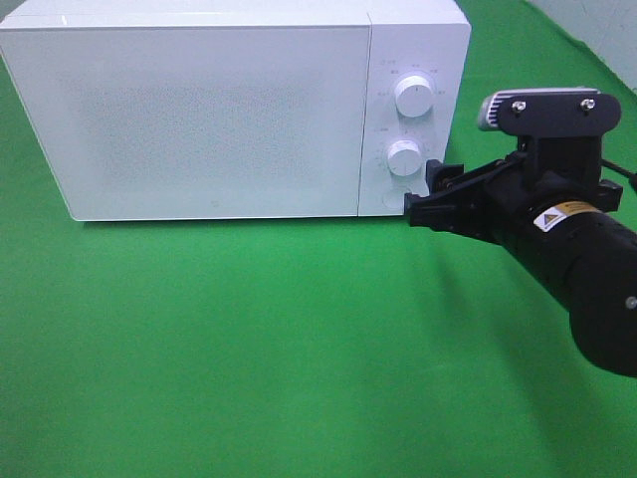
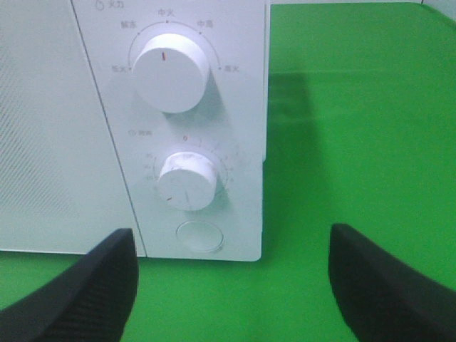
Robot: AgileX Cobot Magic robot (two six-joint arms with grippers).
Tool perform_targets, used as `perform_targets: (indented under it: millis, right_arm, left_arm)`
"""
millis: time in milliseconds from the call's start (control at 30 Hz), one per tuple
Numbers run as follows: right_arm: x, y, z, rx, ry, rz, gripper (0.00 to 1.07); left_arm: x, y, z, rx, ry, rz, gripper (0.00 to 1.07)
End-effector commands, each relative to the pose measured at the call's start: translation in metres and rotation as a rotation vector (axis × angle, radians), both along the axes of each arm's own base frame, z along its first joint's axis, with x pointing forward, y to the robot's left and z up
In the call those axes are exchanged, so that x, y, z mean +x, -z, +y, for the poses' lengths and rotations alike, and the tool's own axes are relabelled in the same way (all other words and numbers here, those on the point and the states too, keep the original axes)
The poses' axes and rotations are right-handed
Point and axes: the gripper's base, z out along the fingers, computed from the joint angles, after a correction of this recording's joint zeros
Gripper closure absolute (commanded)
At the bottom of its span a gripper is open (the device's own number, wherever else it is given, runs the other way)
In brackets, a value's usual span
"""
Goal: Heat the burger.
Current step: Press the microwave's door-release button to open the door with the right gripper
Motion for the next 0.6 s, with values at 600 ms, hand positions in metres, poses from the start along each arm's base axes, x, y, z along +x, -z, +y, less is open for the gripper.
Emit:
perform_targets:
  millis: [600]
  right_arm:
    - [-0.010, 0.018, 0.024, 0.188, 0.095, 0.097, 0.39]
  left_arm:
    - [0.000, 0.000, 0.000, 0.002, 0.000, -0.012, 0.06]
